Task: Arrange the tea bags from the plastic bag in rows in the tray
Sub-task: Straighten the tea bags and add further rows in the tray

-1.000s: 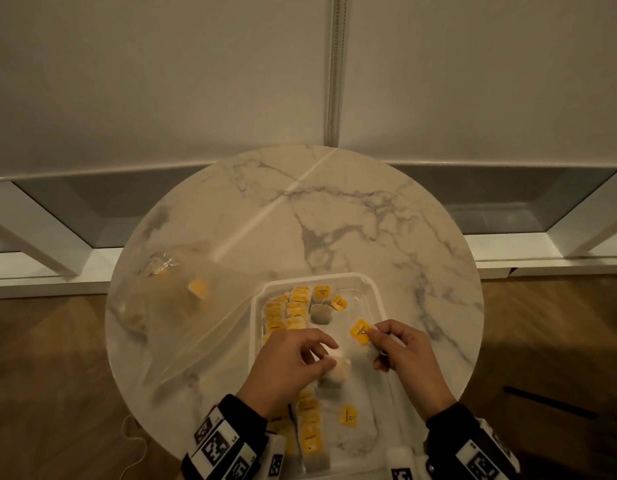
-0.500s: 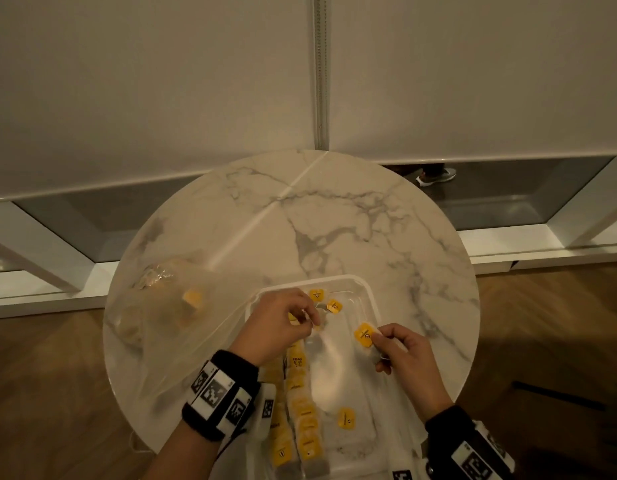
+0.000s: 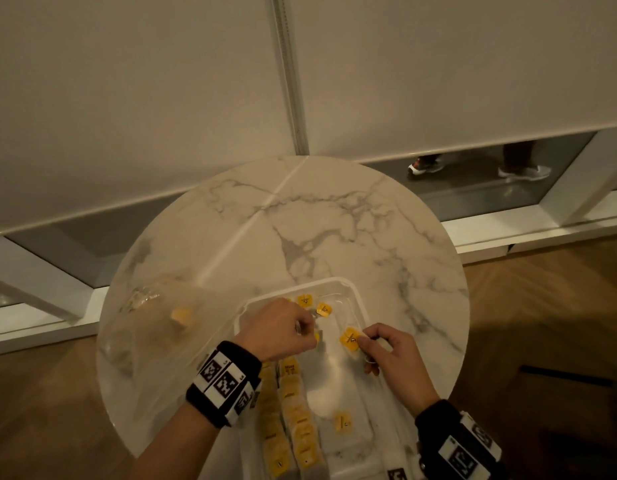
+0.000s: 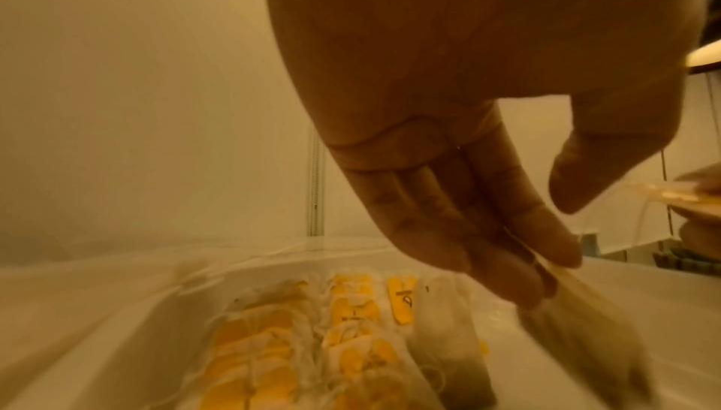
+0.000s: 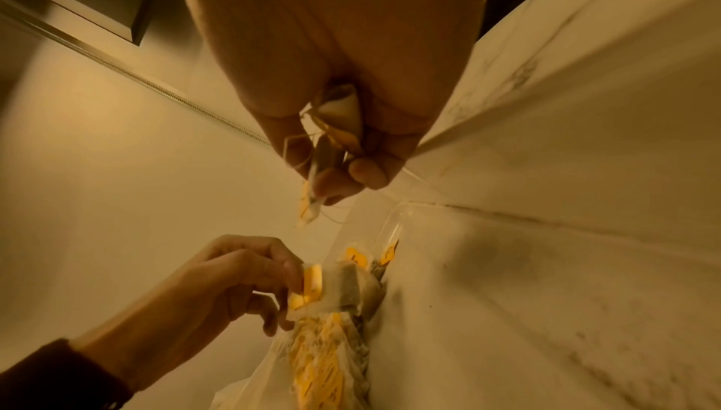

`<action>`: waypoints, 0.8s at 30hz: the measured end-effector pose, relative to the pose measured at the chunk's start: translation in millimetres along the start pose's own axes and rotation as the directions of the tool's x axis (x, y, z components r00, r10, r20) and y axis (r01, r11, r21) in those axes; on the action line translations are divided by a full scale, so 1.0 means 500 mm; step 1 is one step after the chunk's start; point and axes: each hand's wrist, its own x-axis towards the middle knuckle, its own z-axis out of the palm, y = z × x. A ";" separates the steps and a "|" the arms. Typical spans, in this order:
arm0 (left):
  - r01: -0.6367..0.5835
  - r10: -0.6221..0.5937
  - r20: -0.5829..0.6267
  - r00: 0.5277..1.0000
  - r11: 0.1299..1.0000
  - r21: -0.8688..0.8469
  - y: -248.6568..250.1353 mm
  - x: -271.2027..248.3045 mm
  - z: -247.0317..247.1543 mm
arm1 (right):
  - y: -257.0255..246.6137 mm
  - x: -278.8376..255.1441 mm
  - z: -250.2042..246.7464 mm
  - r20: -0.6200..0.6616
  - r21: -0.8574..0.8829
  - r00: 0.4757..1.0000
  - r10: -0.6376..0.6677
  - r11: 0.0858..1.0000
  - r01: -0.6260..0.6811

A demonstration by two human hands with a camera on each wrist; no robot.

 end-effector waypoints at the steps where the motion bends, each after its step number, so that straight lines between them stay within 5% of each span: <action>1: -0.009 0.008 0.019 1.000 1.000 0.025 0.001 0.003 0.001 | 0.000 0.000 0.000 0.003 0.003 1.000 -0.003 1.000 0.003; 14: -0.040 0.020 0.133 0.991 0.987 0.155 -0.025 0.072 0.010 | 0.006 0.000 -0.004 0.023 0.009 1.000 -0.004 1.000 0.004; 24: -0.014 0.011 0.017 1.000 0.977 0.215 -0.033 0.100 0.017 | 0.007 0.000 -0.005 0.034 -0.001 0.999 0.006 1.000 -0.006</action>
